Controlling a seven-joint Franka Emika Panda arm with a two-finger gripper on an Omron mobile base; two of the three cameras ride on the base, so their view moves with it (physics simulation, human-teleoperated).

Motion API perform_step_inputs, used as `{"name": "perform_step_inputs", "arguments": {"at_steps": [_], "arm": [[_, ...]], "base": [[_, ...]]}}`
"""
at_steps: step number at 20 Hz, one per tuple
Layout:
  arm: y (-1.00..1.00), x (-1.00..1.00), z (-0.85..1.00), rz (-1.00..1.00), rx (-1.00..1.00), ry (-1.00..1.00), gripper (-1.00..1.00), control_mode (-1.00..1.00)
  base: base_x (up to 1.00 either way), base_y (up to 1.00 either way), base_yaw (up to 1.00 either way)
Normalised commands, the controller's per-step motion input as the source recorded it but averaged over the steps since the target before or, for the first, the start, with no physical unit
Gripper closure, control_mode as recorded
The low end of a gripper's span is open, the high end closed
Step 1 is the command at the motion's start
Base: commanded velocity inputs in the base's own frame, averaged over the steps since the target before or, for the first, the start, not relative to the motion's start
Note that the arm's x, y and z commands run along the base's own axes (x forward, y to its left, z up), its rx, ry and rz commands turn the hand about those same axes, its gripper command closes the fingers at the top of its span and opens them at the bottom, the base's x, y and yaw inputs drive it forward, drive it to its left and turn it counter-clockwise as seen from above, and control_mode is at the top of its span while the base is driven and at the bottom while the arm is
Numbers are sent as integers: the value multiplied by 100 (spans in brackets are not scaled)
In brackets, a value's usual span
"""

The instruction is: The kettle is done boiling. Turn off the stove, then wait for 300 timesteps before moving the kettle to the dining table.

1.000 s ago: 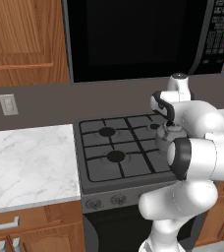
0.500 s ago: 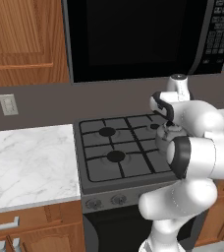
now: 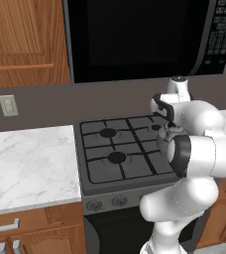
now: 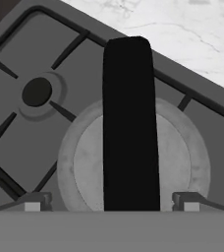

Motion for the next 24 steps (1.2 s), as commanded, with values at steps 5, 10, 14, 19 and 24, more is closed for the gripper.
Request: {"name": "perform_step_inputs", "arguments": {"at_steps": [5, 10, 14, 19, 24], "arm": [[0, 20, -19, 0, 0, 7, 100, -100], [0, 0, -7, 0, 0, 2, 100, -100], [0, -8, -1, 0, 0, -1, 100, -100], [0, -21, 6, -2, 0, -3, 100, -100], [0, -27, 22, -6, -2, -3, 100, -100]], "base": [[0, 0, 0], [0, 0, 0], [0, 0, 0], [0, 0, 0], [0, 0, 0]]}}
